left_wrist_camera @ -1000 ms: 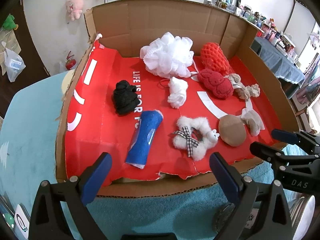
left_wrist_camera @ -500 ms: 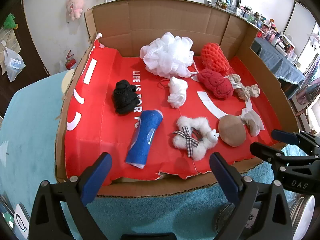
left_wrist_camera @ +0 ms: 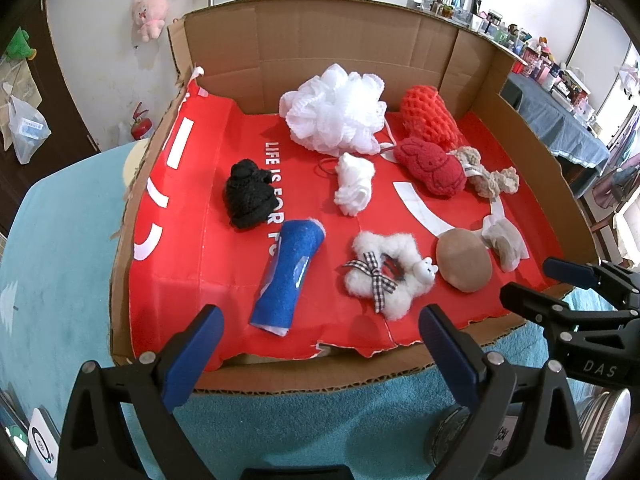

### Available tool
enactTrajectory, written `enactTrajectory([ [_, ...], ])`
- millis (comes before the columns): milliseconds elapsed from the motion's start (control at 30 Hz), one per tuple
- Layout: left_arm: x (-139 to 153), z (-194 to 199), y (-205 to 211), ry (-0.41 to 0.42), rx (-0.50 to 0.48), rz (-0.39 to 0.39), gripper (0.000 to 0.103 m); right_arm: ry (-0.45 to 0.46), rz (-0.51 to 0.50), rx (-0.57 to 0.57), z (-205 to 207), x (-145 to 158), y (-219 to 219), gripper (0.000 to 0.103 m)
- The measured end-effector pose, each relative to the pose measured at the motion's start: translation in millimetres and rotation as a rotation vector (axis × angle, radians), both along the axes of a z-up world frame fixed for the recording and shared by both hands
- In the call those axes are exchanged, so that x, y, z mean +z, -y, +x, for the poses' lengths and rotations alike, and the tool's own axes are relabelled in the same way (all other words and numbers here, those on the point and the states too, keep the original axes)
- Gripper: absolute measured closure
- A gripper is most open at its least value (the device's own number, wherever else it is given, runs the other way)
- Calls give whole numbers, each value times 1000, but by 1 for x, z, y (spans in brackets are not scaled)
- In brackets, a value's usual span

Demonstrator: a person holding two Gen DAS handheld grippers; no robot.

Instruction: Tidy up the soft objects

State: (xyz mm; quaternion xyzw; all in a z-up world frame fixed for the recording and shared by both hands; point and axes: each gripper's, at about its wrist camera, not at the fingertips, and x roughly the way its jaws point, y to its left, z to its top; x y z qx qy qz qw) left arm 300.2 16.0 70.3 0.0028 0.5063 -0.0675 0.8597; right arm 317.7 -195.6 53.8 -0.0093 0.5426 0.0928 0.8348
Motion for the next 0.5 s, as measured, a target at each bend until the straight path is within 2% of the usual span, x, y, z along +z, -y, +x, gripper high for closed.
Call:
enactTrajectory([
  [500,0,-1,0,0,3,-3,3,3,-2,0,-1,0,0,27],
])
